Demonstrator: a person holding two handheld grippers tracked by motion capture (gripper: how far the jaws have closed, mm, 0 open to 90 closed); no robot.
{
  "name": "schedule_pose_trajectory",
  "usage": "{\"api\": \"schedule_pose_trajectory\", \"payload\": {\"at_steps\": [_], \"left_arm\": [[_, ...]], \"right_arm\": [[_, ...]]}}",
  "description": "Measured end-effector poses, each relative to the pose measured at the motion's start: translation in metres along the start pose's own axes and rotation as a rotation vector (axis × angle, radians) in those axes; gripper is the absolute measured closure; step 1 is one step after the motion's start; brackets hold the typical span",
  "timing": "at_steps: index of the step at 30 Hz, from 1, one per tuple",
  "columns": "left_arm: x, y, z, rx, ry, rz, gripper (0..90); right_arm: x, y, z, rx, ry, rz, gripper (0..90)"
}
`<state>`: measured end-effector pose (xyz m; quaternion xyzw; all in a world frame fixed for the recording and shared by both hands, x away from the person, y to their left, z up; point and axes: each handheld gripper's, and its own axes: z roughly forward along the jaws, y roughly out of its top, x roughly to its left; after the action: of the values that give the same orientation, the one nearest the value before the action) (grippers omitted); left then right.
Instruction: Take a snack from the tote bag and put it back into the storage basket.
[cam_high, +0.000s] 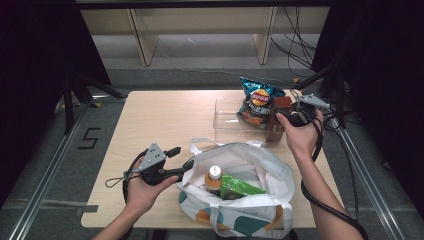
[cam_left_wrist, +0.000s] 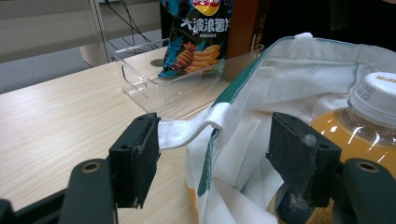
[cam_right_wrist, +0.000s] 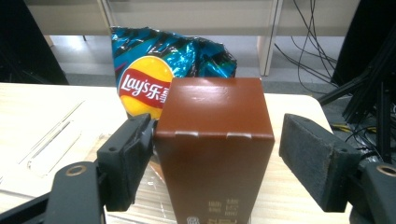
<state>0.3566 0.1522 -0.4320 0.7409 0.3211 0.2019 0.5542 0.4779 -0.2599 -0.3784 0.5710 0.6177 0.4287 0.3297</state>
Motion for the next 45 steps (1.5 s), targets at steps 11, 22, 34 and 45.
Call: {"api": "schedule_pose_trajectory", "payload": {"at_steps": [11, 22, 34, 45], "left_arm": [[0.0, 0.0, 0.001, -0.009, -0.008, 0.003, 33.1], [-0.001, 0.001, 0.0, -0.005, -0.002, 0.004, 33.2], [-0.001, 0.0, 0.0, -0.004, 0.0, 0.005, 33.2], [0.0, 0.0, 0.0, -0.011, -0.008, 0.001, 33.2]], "right_arm": [[0.001, -0.005, -0.019, 0.038, 0.026, -0.002, 27.9], [0.004, -0.013, -0.036, 0.019, 0.099, -0.031, 31.4], [0.01, -0.023, -0.058, 0.015, 0.213, -0.071, 36.0], [0.009, -0.034, -0.075, 0.014, 0.258, -0.093, 36.1]]}}
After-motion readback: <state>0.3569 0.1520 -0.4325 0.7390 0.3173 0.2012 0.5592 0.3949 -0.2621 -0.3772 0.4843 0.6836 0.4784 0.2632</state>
